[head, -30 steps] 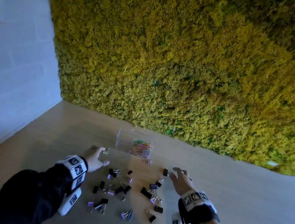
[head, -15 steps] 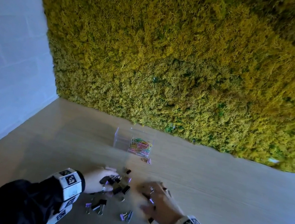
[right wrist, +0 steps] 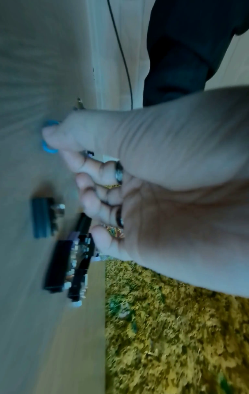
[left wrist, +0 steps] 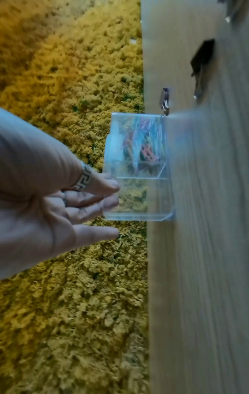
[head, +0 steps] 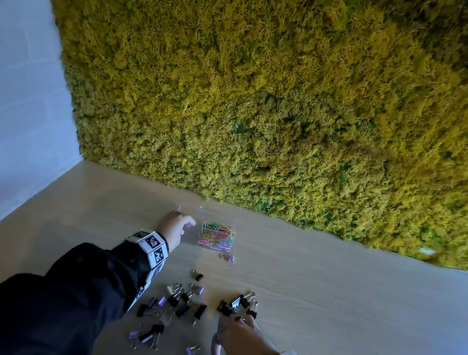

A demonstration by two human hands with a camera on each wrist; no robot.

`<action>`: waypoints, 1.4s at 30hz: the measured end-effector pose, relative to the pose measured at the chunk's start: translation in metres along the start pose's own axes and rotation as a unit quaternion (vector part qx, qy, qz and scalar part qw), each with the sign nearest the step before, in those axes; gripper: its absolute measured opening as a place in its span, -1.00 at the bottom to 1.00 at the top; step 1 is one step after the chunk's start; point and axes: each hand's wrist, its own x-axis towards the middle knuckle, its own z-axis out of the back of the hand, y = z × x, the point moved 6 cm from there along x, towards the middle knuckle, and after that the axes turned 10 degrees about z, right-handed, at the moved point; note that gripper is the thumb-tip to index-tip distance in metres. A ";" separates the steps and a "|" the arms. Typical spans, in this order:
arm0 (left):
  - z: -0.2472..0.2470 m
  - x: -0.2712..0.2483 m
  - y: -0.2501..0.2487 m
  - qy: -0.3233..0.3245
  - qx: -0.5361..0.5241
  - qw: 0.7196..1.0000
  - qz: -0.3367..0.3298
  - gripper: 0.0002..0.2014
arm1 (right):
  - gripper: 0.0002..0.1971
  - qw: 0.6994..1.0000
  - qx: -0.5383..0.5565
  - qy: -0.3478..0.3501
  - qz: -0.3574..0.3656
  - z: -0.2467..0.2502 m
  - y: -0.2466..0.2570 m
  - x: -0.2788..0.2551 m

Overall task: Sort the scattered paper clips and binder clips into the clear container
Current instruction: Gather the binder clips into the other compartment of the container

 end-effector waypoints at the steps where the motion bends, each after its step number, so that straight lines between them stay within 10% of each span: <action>1: -0.001 0.001 0.003 -0.004 -0.010 1.000 -0.001 -0.61 | -0.74 1.000 0.005 -0.003 -0.007 0.006 -0.001 0.003; 9: -0.013 -0.026 0.012 0.040 -0.084 0.996 -0.015 -0.73 | -0.69 0.957 0.123 -0.215 -0.148 0.114 -0.080 0.065; 17: -0.004 -0.036 0.022 0.029 -0.097 0.995 -0.017 -0.68 | -0.81 0.909 0.218 -0.262 -0.239 0.110 -0.109 0.064; 24: 0.002 -0.038 0.020 0.022 -0.084 0.996 -0.030 -0.72 | -0.57 0.965 0.182 0.105 -0.157 0.015 -0.079 0.052; 30: 0.023 -0.055 0.010 -0.073 -0.073 0.992 -0.072 -0.80 | -0.55 0.936 0.305 -0.067 -0.160 0.015 -0.074 0.005; 32: 0.033 -0.069 0.007 -0.094 -0.084 0.988 -0.085 -0.83 | -0.05 0.939 0.278 -0.078 -0.186 0.009 -0.089 -0.009; 37: -0.032 -0.093 0.042 0.209 0.136 0.966 0.066 -0.11 | -0.04 0.945 0.232 0.079 -0.216 -0.007 -0.070 -0.012; 40: -0.059 -0.101 0.047 0.237 0.169 0.954 0.075 -0.02 | 0.36 0.951 0.239 0.036 -0.194 -0.008 -0.052 0.003; 42: -0.066 -0.101 0.040 0.217 0.144 0.963 0.065 -0.19 | 0.08 0.952 0.234 0.019 -0.196 -0.007 -0.046 0.011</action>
